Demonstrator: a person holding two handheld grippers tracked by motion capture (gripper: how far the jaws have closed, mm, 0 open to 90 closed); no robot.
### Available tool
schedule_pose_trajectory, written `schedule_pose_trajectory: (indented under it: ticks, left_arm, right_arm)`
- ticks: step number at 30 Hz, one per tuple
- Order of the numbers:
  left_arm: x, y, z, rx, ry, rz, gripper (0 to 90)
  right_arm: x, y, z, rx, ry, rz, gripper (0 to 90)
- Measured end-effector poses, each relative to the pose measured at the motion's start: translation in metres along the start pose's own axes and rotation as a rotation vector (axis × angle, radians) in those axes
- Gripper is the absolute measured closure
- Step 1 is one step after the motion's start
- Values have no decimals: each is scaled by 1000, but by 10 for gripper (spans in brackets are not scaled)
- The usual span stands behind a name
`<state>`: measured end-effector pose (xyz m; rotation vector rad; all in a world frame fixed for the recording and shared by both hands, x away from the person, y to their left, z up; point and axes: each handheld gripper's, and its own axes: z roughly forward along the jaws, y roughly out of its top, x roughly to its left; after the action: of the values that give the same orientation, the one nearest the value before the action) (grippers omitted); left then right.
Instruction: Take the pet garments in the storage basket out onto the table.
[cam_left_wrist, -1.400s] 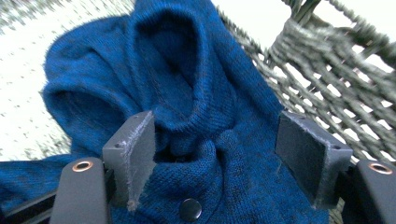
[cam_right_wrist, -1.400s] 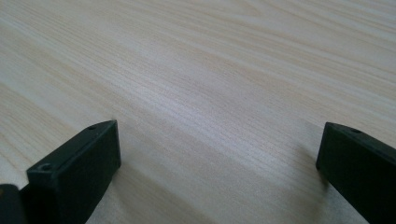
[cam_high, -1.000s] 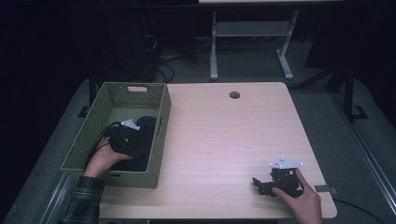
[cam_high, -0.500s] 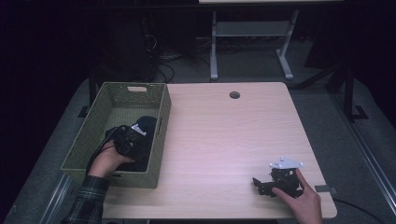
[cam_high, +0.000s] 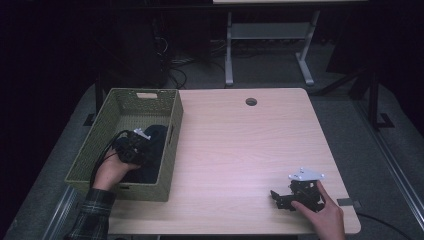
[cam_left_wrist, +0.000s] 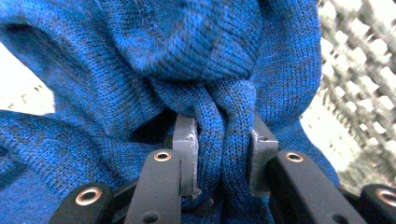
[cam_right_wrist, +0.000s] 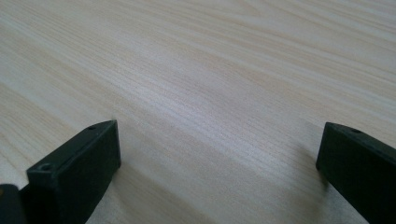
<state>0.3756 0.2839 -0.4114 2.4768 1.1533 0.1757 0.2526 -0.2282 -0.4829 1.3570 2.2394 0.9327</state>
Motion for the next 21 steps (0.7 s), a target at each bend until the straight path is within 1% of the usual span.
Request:
schedule_pose_trajectory:
  ticks: [3,5,7,8,10,11,13,15,16,17,20,21]
  left_arm:
    - [2,0,-7,-48,-9,-14,707]
    - [4,0,-11,-81,-12,-32,707]
    - [5,0,-15,-110,-16,-38,707]
    - [7,-1,-17,-116,-17,-35,707]
    - [8,-1,-22,-145,-12,-44,707]
    - [9,-2,-25,-165,-14,-56,707]
    - [11,-3,-31,-191,-8,-62,708]
    - [14,-5,-37,-224,-16,-76,709]
    - [16,-6,-43,-257,-24,-83,709]
    - [16,-6,-43,-257,-24,-83,709]
    - [19,-8,-51,-305,-40,-97,709]
    - [20,-9,-55,-332,-51,-100,709]
  right_arm:
    - [0,0,0,0,0,0,0]
    - [0,0,0,0,0,-1,0]
    - [0,0,0,0,0,0,0]
    - [0,0,0,0,0,0,0]
    - [0,0,0,0,0,0,0]
    - [0,0,0,0,0,0,0]
    - [0,0,0,0,0,0,0]
    - [0,0,0,0,0,0,0]
    - [0,0,0,0,0,0,0]
    - [0,0,0,0,0,0,0]
    - [0,0,0,0,0,0,0]
    - [0,0,0,0,0,0,0]
